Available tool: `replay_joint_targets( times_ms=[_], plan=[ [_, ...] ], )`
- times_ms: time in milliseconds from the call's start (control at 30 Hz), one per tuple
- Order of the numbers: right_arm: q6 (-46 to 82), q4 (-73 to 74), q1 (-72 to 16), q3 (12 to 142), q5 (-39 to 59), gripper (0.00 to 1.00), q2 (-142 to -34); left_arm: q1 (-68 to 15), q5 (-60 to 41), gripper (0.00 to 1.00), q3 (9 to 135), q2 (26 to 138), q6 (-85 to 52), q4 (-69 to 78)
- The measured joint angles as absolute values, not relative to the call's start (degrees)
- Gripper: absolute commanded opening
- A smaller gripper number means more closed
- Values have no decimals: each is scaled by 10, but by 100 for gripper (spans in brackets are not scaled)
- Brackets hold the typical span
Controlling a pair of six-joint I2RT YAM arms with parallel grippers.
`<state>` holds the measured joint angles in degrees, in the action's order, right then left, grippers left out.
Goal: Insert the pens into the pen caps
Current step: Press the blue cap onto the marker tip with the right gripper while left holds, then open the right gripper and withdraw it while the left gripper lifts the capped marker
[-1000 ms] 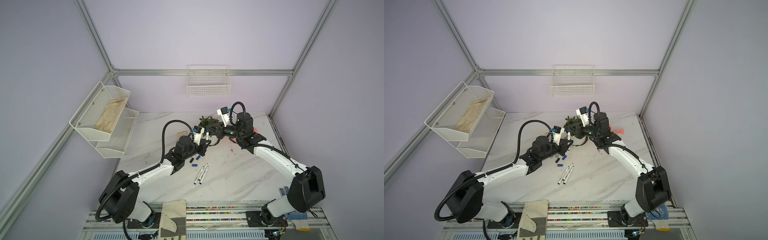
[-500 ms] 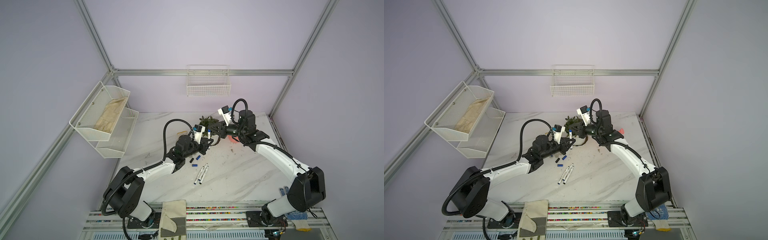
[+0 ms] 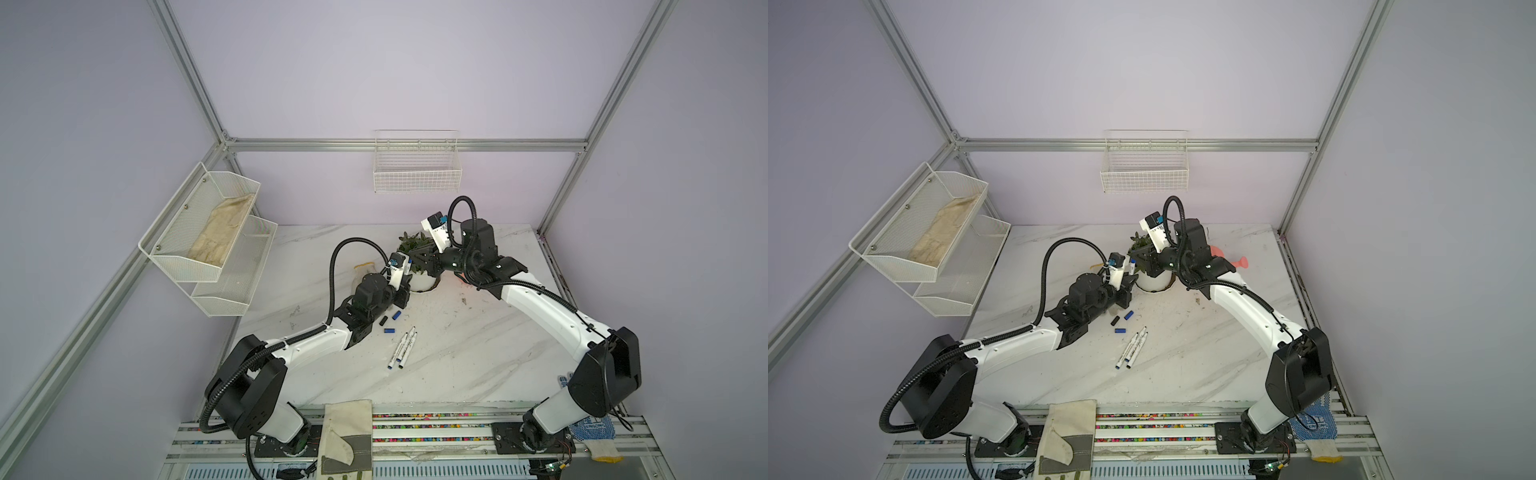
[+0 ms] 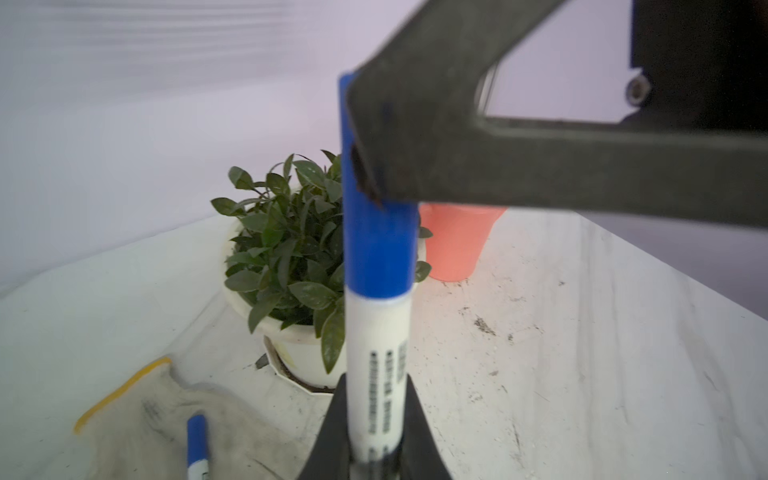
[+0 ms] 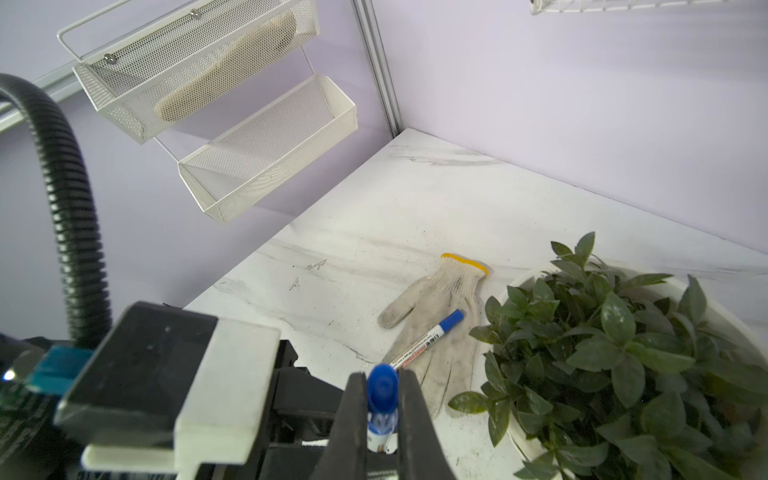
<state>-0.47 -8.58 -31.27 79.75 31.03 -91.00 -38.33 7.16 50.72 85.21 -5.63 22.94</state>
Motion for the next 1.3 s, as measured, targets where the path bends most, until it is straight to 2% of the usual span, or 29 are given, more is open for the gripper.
replay_joint_targets(
  times_ms=[167, 433, 600, 900, 1300],
  plan=[
    [-20, -78, -327, 809, 289, 0, -919, -378, 95, 0, 507, 852, -64, 246],
    [-25, -42, -336, 823, 270, 0, -938, -324, -53, 0, 507, 852, -162, 274],
    [-23, -32, -336, 823, 269, 0, -946, -309, -95, 0, 507, 852, -193, 272],
    [-18, -26, -342, 822, 239, 0, -948, -288, -137, 0, 507, 852, -199, 272],
    [-18, -21, -352, 822, 218, 0, -961, -272, -146, 0, 507, 852, -167, 240]
  ],
)
